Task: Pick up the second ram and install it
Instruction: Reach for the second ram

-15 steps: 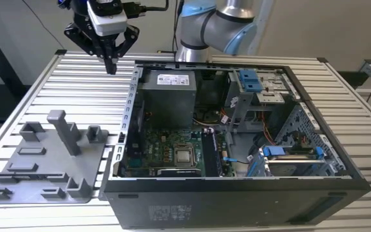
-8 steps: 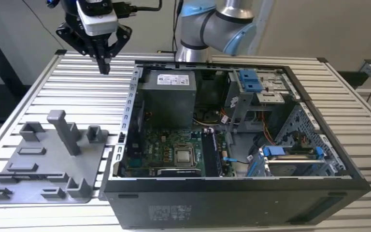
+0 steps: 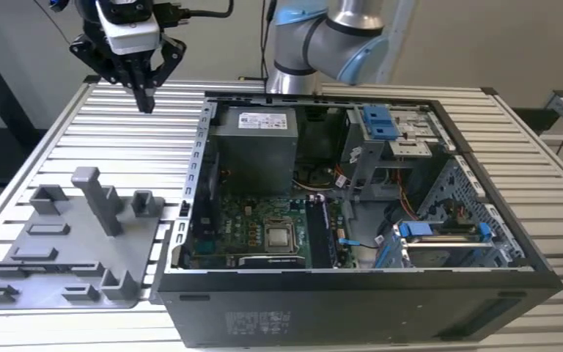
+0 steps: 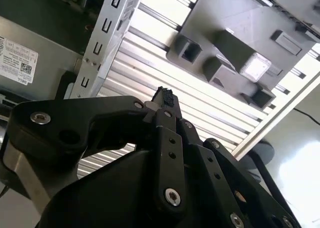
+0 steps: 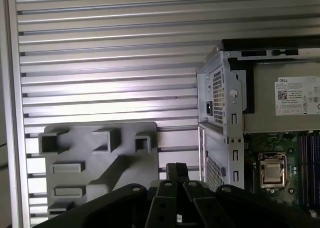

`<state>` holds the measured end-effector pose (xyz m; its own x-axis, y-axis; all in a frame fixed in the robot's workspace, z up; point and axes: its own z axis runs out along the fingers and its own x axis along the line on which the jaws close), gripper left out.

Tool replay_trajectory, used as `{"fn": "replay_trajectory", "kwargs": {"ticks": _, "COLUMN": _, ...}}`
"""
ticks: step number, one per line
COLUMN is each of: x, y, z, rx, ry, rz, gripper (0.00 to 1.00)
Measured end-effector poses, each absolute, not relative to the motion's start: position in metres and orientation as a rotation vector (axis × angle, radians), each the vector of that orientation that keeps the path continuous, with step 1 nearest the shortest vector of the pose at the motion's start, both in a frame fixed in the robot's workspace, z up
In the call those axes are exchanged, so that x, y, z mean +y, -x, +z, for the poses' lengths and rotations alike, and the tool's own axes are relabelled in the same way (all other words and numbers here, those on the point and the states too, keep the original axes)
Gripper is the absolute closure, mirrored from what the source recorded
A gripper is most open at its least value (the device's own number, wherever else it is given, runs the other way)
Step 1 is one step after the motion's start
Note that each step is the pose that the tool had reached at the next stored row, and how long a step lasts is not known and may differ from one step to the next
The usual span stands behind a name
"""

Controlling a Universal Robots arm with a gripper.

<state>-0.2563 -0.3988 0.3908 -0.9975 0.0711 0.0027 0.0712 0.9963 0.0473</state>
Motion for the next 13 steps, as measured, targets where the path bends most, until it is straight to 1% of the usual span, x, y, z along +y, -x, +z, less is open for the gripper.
{"fn": "replay_trajectory", "kwargs": {"ticks": 13, "x": -0.399, "y": 0.287, "z": 0.388, "rx": -3.137, "ry": 0.112, "rz": -0.074, "gripper": 0.89}}
